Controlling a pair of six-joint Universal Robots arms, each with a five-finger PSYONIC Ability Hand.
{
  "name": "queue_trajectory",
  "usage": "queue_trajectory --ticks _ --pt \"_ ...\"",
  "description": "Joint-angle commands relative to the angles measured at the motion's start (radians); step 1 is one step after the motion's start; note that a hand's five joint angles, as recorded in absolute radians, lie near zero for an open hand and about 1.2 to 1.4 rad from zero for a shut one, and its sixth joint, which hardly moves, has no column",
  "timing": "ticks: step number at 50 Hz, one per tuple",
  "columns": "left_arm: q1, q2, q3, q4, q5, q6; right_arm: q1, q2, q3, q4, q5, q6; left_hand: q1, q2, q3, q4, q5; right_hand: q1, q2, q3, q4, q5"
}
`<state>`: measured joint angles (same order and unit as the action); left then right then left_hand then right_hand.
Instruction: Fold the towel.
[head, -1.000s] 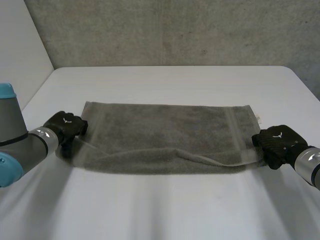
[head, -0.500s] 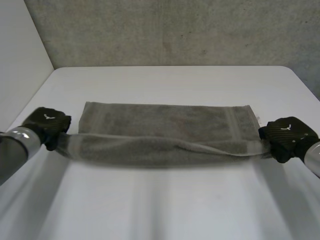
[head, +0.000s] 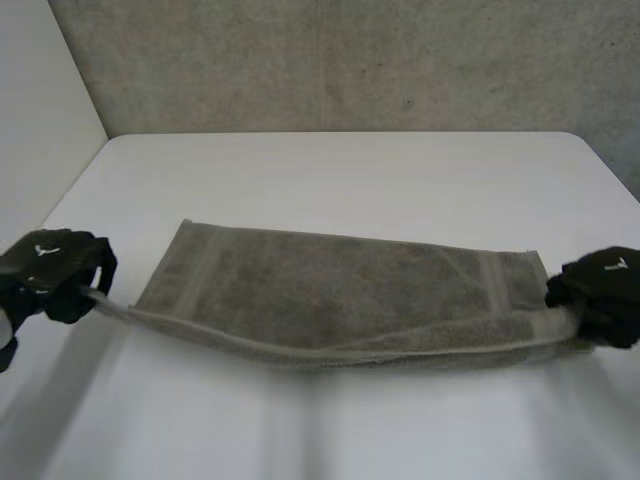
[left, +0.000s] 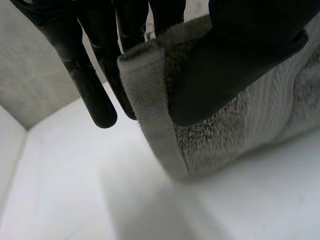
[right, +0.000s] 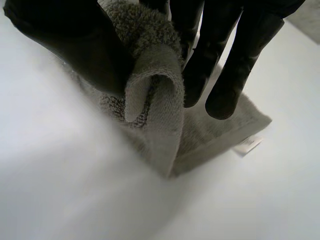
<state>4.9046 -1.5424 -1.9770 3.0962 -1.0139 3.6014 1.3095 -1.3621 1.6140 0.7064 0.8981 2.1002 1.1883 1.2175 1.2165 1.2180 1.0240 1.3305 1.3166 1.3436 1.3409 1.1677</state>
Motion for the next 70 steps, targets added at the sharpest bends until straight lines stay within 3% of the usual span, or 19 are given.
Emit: queue_trajectory --ticks 1,10,18,28,40,41,42,43,46,56,63,67,70 --pt "-0.117 -0.249 0.166 0.093 -0.066 -0.162 0.125 0.133 -0.13 -0.134 0.076 0.214 0.208 0.179 0.18 0.178 0.198 0.066 0.08 0.053 0.055 0.054" --pt "-0.224 -0.448 0.413 0.22 -0.212 -0.283 0.182 0.209 -0.18 -0.326 0.171 0.373 0.208 0.179 0.18 0.178 0.198 0.066 0.08 0.053 0.055 0.054" --pt "-0.281 -0.585 0.57 0.286 -0.327 -0.299 0.195 0.251 -0.189 -0.518 0.232 0.529 0.208 0.179 0.18 0.178 0.198 0.066 0.08 0.053 0.055 0.054" --pt "-0.356 -0.66 0.618 0.349 -0.333 -0.296 0.217 0.298 -0.187 -0.541 0.292 0.527 0.208 0.179 0.18 0.178 0.198 0.066 0.08 0.053 0.055 0.054" --pt "-0.362 -0.725 0.661 0.417 -0.339 -0.294 0.217 0.317 -0.187 -0.581 0.314 0.538 0.208 0.179 0.18 0.178 0.198 0.066 0.08 0.053 0.055 0.054" --pt "-0.362 -0.725 0.661 0.417 -0.339 -0.294 0.22 0.317 -0.187 -0.596 0.327 0.54 0.208 0.179 0.18 0.178 0.198 -0.294 -0.28 -0.307 -0.304 -0.305" --pt "-0.364 -0.728 0.661 0.417 -0.338 -0.293 0.228 0.317 -0.184 -0.608 0.343 0.535 -0.12 -0.149 -0.148 -0.15 -0.13 -1.047 -1.033 -1.06 -1.057 -1.059" --pt "-0.364 -0.728 0.662 0.417 -0.336 -0.291 0.228 0.317 -0.184 -0.608 0.343 0.535 -0.833 -0.862 -0.861 -0.862 -0.843 -1.055 -1.041 -1.068 -1.065 -1.066" --pt "-0.366 -0.722 0.661 0.415 -0.336 -0.29 0.249 0.296 -0.172 -0.636 0.372 0.535 -1.014 -1.043 -1.042 -1.044 -1.024 -1.156 -1.142 -1.169 -1.166 -1.168" --pt "-0.367 -0.624 0.632 0.409 -0.357 -0.293 0.252 0.054 -0.023 -0.903 0.394 0.538 -1.014 -1.043 -1.042 -1.044 -1.024 -1.156 -1.142 -1.169 -1.166 -1.168" --pt "-0.358 -0.522 0.549 0.406 -0.379 -0.293 0.252 -0.014 0.015 -0.859 0.384 0.531 -1.014 -1.043 -1.042 -1.044 -1.024 -1.156 -1.142 -1.169 -1.166 -1.168" --pt "-0.355 -0.443 0.449 0.406 -0.379 -0.293 0.248 -0.018 0.023 -0.715 0.374 0.523 -1.007 -1.036 -1.035 -1.037 -1.017 -0.885 -0.871 -0.898 -0.895 -0.897" --pt "-0.355 -0.388 0.371 0.406 -0.376 -0.293 0.246 -0.017 0.027 -0.66 0.371 0.52 -1.001 -1.03 -1.029 -1.031 -1.012 -0.87 -0.856 -0.883 -0.88 -0.881"
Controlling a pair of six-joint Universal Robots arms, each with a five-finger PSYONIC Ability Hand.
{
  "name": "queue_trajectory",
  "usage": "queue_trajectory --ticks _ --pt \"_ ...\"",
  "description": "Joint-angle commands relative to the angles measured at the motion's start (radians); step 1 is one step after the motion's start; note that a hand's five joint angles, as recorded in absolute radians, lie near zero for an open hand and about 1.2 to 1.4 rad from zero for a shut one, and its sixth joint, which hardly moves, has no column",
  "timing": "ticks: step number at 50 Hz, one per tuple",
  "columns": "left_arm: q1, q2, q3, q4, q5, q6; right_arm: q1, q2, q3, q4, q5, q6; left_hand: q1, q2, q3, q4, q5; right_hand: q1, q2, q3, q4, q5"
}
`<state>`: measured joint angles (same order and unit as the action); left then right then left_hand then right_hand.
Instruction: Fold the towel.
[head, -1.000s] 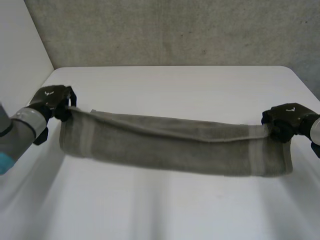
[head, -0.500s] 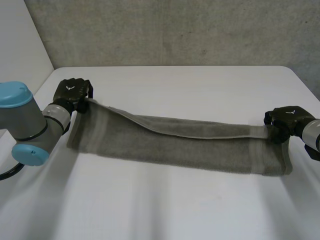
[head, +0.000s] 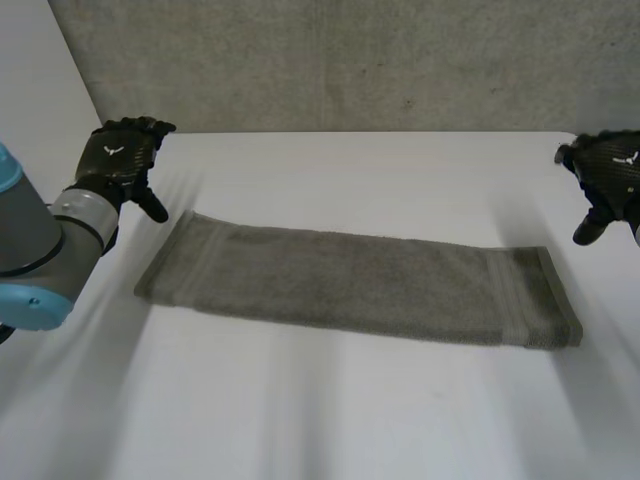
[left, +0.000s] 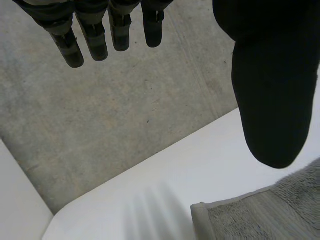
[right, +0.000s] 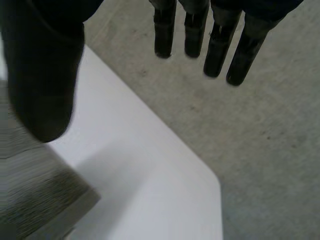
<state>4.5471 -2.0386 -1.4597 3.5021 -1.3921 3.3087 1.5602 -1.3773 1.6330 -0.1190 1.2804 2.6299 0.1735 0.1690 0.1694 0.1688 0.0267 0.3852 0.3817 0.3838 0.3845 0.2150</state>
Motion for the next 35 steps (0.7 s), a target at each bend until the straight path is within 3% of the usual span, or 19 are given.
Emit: queue_trajectory --ticks 1,9,18,27,35 --pt "0.003 0.109 -0.146 0.0 0.002 0.0 -0.006 -0.003 0.024 0.206 -0.018 -0.024 0.014 0.018 0.018 0.018 -0.014 0.093 0.097 0.094 0.094 0.089" --pt "0.003 0.225 -0.33 0.021 0.01 -0.001 -0.012 -0.002 0.197 0.162 -0.137 -0.116 0.011 0.015 0.015 0.015 -0.017 0.02 0.023 0.021 0.02 0.015" --pt "-0.011 0.233 -0.39 0.055 0.008 -0.005 -0.045 0.072 0.303 -0.016 -0.124 -0.128 0.008 0.012 0.012 0.012 -0.02 0.064 0.067 0.065 0.064 0.059" --pt "-0.011 0.233 -0.401 0.055 0.01 -0.005 -0.049 0.099 0.298 -0.054 -0.073 -0.133 0.008 0.012 0.012 0.012 -0.02 0.128 0.132 0.13 0.129 0.124" --pt "-0.011 0.233 -0.404 0.057 0.01 -0.005 -0.049 0.149 0.294 -0.082 -0.064 -0.157 0.008 0.012 0.012 0.012 -0.02 0.419 0.423 0.42 0.42 0.415"
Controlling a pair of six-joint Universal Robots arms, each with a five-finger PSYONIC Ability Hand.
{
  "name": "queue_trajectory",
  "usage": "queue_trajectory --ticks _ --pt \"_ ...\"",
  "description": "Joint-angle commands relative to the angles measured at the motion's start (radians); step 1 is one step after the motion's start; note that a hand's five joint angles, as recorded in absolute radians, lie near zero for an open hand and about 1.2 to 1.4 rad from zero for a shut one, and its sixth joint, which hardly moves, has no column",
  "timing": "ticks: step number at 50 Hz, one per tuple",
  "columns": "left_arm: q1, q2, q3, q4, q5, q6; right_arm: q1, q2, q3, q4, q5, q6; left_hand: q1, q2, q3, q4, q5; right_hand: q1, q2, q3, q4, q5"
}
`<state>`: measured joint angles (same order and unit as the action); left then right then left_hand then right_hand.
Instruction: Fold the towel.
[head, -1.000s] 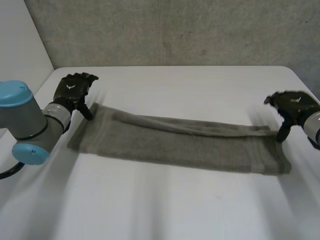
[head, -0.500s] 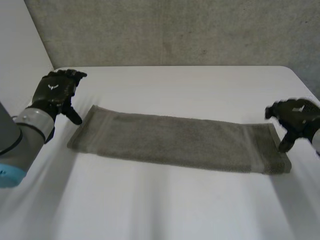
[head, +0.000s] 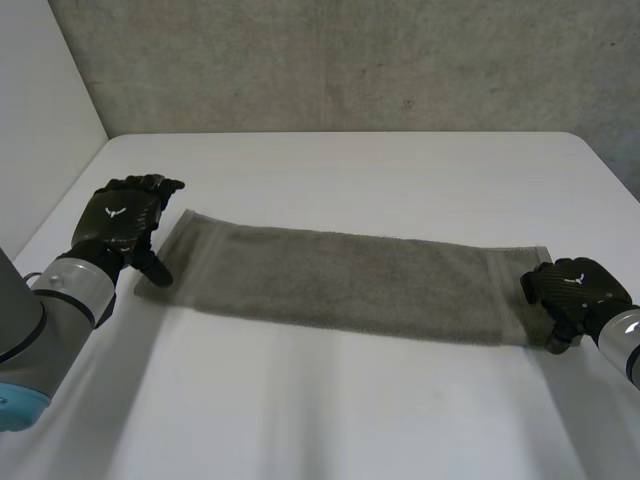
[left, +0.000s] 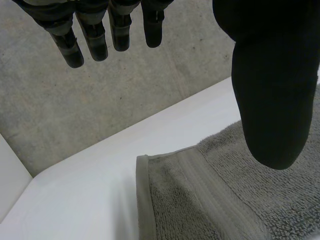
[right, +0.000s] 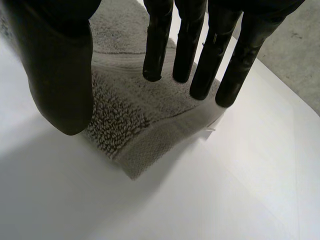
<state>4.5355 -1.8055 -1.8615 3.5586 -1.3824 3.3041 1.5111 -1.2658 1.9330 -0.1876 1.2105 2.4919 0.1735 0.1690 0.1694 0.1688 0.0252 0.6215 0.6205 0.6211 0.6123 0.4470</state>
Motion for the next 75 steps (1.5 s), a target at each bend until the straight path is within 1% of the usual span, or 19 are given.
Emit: queue_trajectory --ticks 1,2,3,4,13,20,26,31,35,39,41,49,50,51,52,54,61,66,75 --pt "0.0 0.0 -0.002 0.0 0.0 0.0 -0.002 0.045 -0.009 -0.013 0.012 -0.027 0.008 0.012 0.012 0.012 -0.019 0.407 0.408 0.407 0.416 0.407" --pt "0.0 0.0 -0.002 0.0 0.0 0.0 -0.002 0.045 -0.009 -0.013 0.012 -0.027 0.008 0.012 0.012 0.012 -0.019 0.409 0.41 0.409 0.418 0.409" --pt "0.0 0.0 -0.002 0.0 0.0 0.0 -0.003 0.049 -0.014 -0.013 0.021 -0.036 0.008 0.012 0.012 0.012 -0.019 0.699 0.7 0.7 0.709 0.699" --pt "0.0 0.0 -0.002 0.0 0.0 0.0 -0.005 0.051 -0.02 -0.013 0.033 -0.045 0.008 0.012 0.012 0.012 -0.019 0.774 0.775 0.774 0.783 0.774" --pt "0.002 0.0 -0.002 0.0 0.0 0.0 -0.051 0.049 -0.06 -0.007 0.101 -0.122 0.008 0.012 0.012 0.012 -0.019 0.775 0.776 0.775 0.784 0.775" --pt "0.007 0.0 -0.002 0.0 -0.003 0.0 -0.187 0.008 -0.155 0.0 0.159 -0.335 0.008 0.012 0.012 0.012 -0.019 0.775 0.776 0.775 0.784 0.775" --pt "0.007 0.002 -0.002 0.0 -0.004 0.0 -0.167 -0.026 -0.255 -0.001 0.159 -0.372 0.008 0.012 0.012 0.012 -0.019 0.775 0.776 0.775 0.784 0.775" --pt "0.004 0.006 -0.002 0.0 -0.004 -0.001 0.178 -0.038 -0.394 -0.003 0.153 -0.292 0.008 0.012 0.012 0.012 -0.019 0.775 0.776 0.775 0.784 0.775" --pt "0.0 0.009 -0.002 0.0 -0.007 -0.001 0.35 0.005 -0.437 -0.012 0.147 -0.28 0.008 0.012 0.012 0.012 -0.019 0.775 0.776 0.775 0.784 0.775" --pt "-0.001 0.011 -0.004 0.0 -0.007 -0.001 0.569 0.112 -0.491 -0.021 0.141 -0.291 0.008 0.012 0.012 0.012 -0.019 0.775 0.776 0.775 0.784 0.775" --pt "-0.003 0.011 -0.005 0.0 -0.007 -0.001 0.757 0.215 -0.534 -0.044 0.141 -0.32 0.008 0.012 0.012 0.012 -0.019 0.775 0.776 0.775 0.784 0.775" --pt "-0.029 0.003 -0.004 0.009 -0.006 0.0 0.899 0.338 -0.534 -0.124 0.155 -0.332 0.008 0.012 0.012 0.012 -0.019 0.775 0.776 0.775 0.784 0.775" --pt "-0.029 0.003 -0.004 0.009 -0.006 0.0 0.9 0.338 -0.531 -0.127 0.158 -0.329 0.008 0.012 0.012 0.012 -0.019 0.241 0.242 0.241 0.25 0.241" --pt "-0.032 -0.003 -0.002 0.019 -0.006 0.002 0.9 0.338 -0.531 -0.127 0.158 -0.329 0.011 0.015 0.015 0.015 -0.016 0.236 0.237 0.236 0.245 0.236" --pt "-0.032 -0.003 -0.002 0.019 -0.006 0.002 0.899 0.329 -0.523 -0.127 0.168 -0.321 0.011 0.015 0.015 0.015 -0.016 -0.322 -0.321 -0.322 -0.313 -0.322" --pt "-0.058 -0.014 0.005 0.031 -0.003 0.003 0.897 0.309 -0.507 -0.128 0.185 -0.312 0.011 0.015 0.015 0.015 -0.016 -0.447 -0.446 -0.447 -0.438 -0.447" --pt "-0.139 -0.048 0.044 0.06 -0.009 0.002 0.818 0.135 -0.408 -0.125 0.245 -0.179 0.008 0.012 0.012 0.012 -0.019 -0.447 -0.446 -0.447 -0.438 -0.447" --pt "-0.201 -0.074 0.073 0.071 -0.014 0.0 0.692 -0.001 -0.277 -0.113 0.248 0.031 0.008 0.012 0.012 0.012 -0.019 -0.447 -0.446 -0.447 -0.438 -0.447" --pt "-0.269 -0.152 0.103 0.072 -0.041 0.0 0.5 -0.012 -0.131 -0.021 0.222 0.122 0.016 0.021 0.021 0.021 -0.01 -0.44 -0.439 -0.439 -0.43 -0.44"
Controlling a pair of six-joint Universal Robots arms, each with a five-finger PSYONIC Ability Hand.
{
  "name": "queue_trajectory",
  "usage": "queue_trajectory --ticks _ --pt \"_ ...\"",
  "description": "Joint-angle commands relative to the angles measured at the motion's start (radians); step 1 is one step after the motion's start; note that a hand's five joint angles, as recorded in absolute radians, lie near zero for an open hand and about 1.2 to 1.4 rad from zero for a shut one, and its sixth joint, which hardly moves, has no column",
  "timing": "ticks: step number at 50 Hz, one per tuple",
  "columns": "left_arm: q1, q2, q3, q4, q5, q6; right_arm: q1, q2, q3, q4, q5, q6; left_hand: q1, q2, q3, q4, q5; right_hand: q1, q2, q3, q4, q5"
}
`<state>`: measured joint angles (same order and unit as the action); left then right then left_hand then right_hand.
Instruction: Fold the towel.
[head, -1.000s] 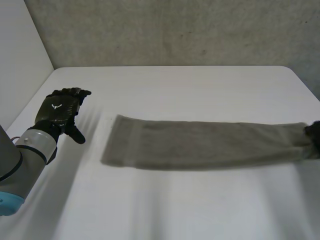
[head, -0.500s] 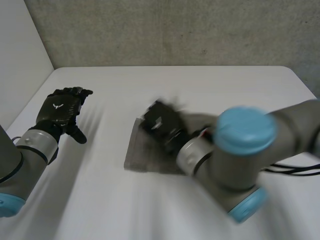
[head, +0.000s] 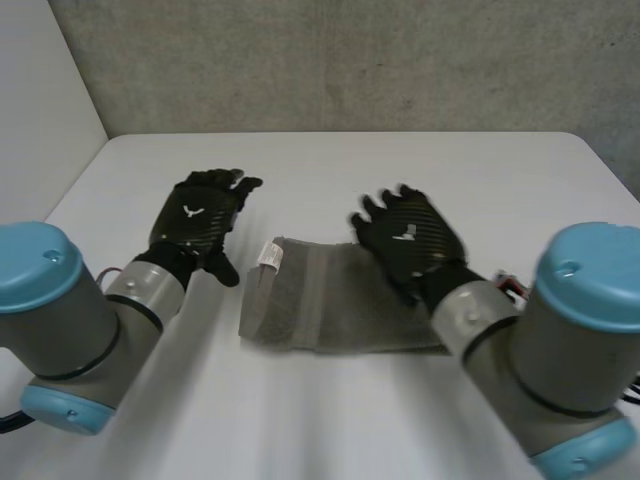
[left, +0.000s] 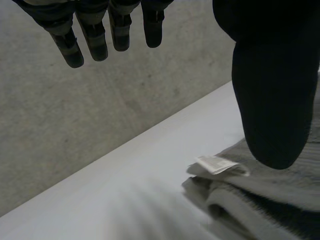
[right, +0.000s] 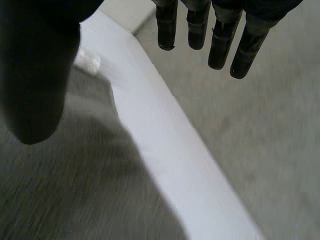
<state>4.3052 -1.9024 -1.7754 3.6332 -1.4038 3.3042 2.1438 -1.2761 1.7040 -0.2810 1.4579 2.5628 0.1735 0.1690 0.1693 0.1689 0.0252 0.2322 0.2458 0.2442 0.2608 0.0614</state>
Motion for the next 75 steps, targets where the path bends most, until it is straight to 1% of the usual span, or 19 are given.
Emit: queue_trajectory --ticks 1,8,11,13,14,15,20,23,24,30,34,38,39,40,41,48,55,65,75 --pt "-0.045 -0.07 0.021 0.001 -0.026 0.0 -0.157 0.009 0.117 0.083 -0.039 0.051 0.016 0.021 0.021 0.021 -0.01 -0.001 -0.014 -0.013 -0.03 -0.005" --pt "-0.051 -0.11 0.03 -0.002 -0.035 -0.002 -0.229 0.087 0.16 0.066 -0.065 0.037 0.014 0.018 0.018 0.018 -0.013 0.196 0.183 0.184 0.168 0.193" --pt "-0.05 -0.1 0.025 -0.004 -0.037 -0.002 -0.239 0.1 0.155 0.059 -0.057 0.017 0.014 0.018 0.018 0.018 -0.013 0.449 0.435 0.437 0.42 0.445" --pt "-0.051 -0.092 0.024 -0.004 -0.041 -0.002 -0.243 0.106 0.143 0.054 -0.053 -0.019 0.014 0.018 0.018 0.018 -0.013 0.972 0.958 0.96 0.943 0.968" --pt "-0.05 -0.081 0.022 -0.004 -0.044 -0.003 -0.243 0.106 0.143 0.054 -0.053 -0.019 0.014 0.018 0.018 0.018 -0.013 0.974 0.961 0.962 0.946 0.971" --pt "-0.05 -0.066 0.021 -0.004 -0.044 -0.003 -0.243 0.101 0.134 0.052 -0.047 -0.041 0.014 0.018 0.018 0.018 -0.013 1.162 1.149 1.15 1.134 1.158" --pt "-0.047 -0.026 0.014 -0.004 -0.046 -0.003 -0.22 0.07 0.071 0.008 0.004 -0.102 0.014 0.018 0.018 0.018 -0.013 1.164 1.15 1.152 1.135 1.16" --pt "-0.045 0.009 0.013 -0.004 -0.056 -0.003 -0.127 0.06 0.008 -0.02 0.019 -0.16 0.011 0.015 0.015 0.015 -0.016 1.164 1.15 1.152 1.135 1.16" --pt "-0.045 0.009 0.013 -0.004 -0.056 -0.003 -0.017 0.079 -0.042 -0.03 0.006 -0.203 0.011 0.015 0.015 0.015 -0.016 1.164 1.15 1.152 1.135 1.16" --pt "-0.036 0.074 0.01 -0.008 -0.118 -0.006 0.204 0.212 -0.196 0.003 -0.072 -0.346 0.005 0.009 0.009 0.009 -0.022 1.164 1.15 1.152 1.135 1.16" --pt "-0.032 0.117 0.005 -0.011 -0.167 -0.006 0.294 0.362 -0.296 0.106 -0.18 -0.473 0.001 0.006 0.005 0.006 -0.025 1.164 1.15 1.152 1.135 1.16" --pt "-0.025 0.129 -0.013 -0.005 -0.17 -0.008 0.303 0.397 -0.323 0.155 -0.169 -0.483 0.001 0.006 0.005 0.006 -0.025 1.164 1.15 1.152 1.135 1.16" --pt "-0.025 0.129 -0.015 -0.004 -0.17 -0.008 0.303 0.387 -0.319 0.14 -0.134 -0.446 0.001 0.006 0.005 0.006 -0.025 0.561 0.547 0.549 0.532 0.557" --pt "-0.025 0.129 -0.015 -0.004 -0.17 -0.008 0.303 0.386 -0.319 0.14 -0.134 -0.446 0.001 0.006 0.005 0.006 -0.025 0.555 0.541 0.543 0.526 0.551" --pt "-0.027 0.129 -0.015 -0.004 -0.17 -0.008 0.297 0.353 -0.305 0.094 -0.093 -0.384 0.001 0.006 0.005 0.006 -0.025 -0.058 -0.071 -0.07 -0.086 -0.061" --pt "-0.048 0.079 0.017 0.001 -0.17 -0.008 0.236 0.106 -0.137 -0.124 -0.002 0.035 0.001 0.006 0.005 0.006 -0.025 -0.058 -0.071 -0.07 -0.086 -0.061" --pt "-0.081 0.011 0.056 -0.011 -0.17 -0.054 0.096 0.037 -0.101 -0.066 0.001 0.318 0.002 0.006 0.006 0.006 -0.024 -0.058 -0.071 -0.07 -0.086 -0.061" --pt "-0.131 -0.124 0.074 -0.033 -0.167 -0.124 0.024 0.243 -0.224 0.117 -0.02 0.366 0.011 0.015 0.015 0.015 -0.016 -0.058 -0.071 -0.07 -0.086 -0.061" --pt "-0.156 -0.192 0.06 -0.057 -0.168 -0.124 0.018 0.319 -0.257 0.134 -0.054 0.375 0.022 0.027 0.027 0.027 -0.004 -0.058 -0.071 -0.07 -0.086 -0.061"
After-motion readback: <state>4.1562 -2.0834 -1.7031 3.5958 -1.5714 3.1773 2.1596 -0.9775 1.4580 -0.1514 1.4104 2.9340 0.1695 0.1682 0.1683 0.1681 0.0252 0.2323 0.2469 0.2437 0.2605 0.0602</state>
